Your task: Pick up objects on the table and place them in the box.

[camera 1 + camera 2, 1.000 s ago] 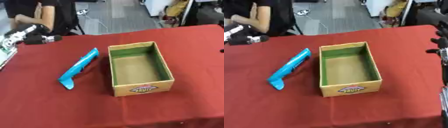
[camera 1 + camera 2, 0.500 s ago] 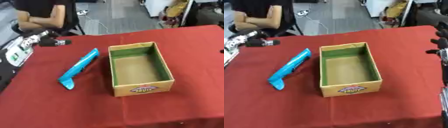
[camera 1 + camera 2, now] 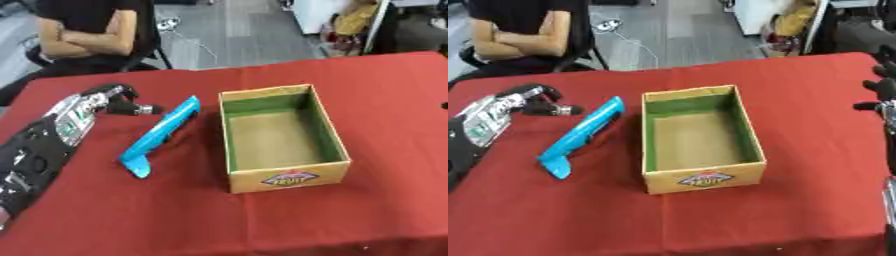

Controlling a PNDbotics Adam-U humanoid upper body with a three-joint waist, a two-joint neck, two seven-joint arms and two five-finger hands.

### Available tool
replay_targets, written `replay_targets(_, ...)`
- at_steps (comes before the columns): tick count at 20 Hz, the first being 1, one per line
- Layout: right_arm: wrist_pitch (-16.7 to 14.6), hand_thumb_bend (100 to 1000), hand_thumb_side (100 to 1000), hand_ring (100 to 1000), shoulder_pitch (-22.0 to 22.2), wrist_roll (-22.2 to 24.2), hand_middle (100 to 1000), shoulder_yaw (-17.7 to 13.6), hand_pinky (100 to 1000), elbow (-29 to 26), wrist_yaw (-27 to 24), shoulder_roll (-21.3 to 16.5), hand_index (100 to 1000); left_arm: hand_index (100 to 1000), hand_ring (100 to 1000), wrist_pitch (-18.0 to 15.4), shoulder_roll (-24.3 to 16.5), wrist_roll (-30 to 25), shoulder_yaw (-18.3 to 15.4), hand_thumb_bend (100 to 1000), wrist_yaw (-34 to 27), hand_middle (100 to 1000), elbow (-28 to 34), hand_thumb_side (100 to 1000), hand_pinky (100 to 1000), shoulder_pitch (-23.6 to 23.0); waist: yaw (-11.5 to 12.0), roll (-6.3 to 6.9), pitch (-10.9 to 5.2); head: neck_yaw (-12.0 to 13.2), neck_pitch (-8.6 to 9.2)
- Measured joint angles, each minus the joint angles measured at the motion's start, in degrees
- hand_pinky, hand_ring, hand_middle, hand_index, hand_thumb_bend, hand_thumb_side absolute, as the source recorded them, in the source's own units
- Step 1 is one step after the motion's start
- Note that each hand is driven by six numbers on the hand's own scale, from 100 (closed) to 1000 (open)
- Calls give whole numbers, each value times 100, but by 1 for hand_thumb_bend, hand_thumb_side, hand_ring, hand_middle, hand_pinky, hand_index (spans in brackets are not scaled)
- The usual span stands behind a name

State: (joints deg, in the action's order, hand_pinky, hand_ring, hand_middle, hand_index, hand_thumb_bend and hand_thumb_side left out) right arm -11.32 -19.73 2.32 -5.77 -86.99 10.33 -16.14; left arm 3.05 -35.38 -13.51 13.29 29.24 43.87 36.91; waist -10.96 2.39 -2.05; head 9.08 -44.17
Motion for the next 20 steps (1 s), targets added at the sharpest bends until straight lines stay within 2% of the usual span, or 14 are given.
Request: replay_targets(20, 8, 481, 962, 854, 1, 16, 916, 13, 635, 13, -5, 0, 1000, 821, 691, -115, 296, -73, -20, 981, 372, 731, -186, 703, 681, -37, -15, -5, 0, 4, 0)
